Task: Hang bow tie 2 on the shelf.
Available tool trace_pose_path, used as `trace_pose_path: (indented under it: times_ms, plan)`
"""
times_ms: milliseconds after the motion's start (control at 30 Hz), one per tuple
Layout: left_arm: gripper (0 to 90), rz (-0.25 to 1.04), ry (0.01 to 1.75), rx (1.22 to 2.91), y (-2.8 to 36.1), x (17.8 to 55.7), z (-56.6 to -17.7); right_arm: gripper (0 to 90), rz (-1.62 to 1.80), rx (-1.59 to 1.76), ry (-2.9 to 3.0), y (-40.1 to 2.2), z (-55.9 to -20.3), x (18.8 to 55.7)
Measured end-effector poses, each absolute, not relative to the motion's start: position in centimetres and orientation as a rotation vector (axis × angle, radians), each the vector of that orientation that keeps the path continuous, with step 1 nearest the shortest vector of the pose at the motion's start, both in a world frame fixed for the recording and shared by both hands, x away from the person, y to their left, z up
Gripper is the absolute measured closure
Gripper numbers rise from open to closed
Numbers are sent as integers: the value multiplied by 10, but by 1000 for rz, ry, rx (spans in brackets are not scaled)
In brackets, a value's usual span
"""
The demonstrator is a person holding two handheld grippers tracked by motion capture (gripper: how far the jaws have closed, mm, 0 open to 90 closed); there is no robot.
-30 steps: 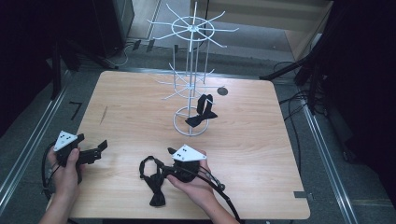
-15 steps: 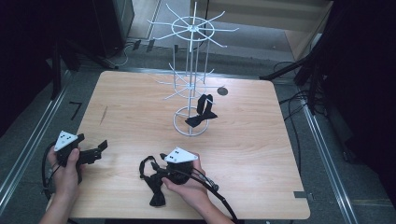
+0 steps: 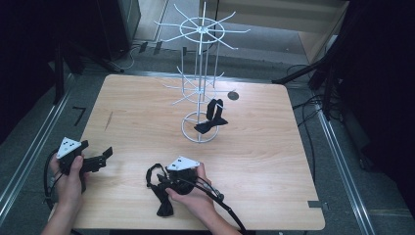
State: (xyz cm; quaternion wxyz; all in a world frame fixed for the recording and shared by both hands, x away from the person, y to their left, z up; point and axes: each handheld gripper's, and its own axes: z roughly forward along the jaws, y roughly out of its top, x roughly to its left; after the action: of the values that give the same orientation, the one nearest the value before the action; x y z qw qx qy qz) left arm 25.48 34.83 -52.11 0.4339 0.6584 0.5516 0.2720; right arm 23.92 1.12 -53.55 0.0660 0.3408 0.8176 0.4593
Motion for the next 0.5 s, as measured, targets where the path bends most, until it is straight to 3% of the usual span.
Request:
trace_pose_path:
  times_ms: [200,267,500]
  plan:
    - [16,679,1374,1642,348,255,-521,643,1354,1049,2479,12,-540,241]
    - [16,677,1372,1643,348,255,-521,736,1342,1036,2482,12,-540,240]
    - [16,677,1371,1640,348,255,-521,900,1303,1001,2470,12,-539,238]
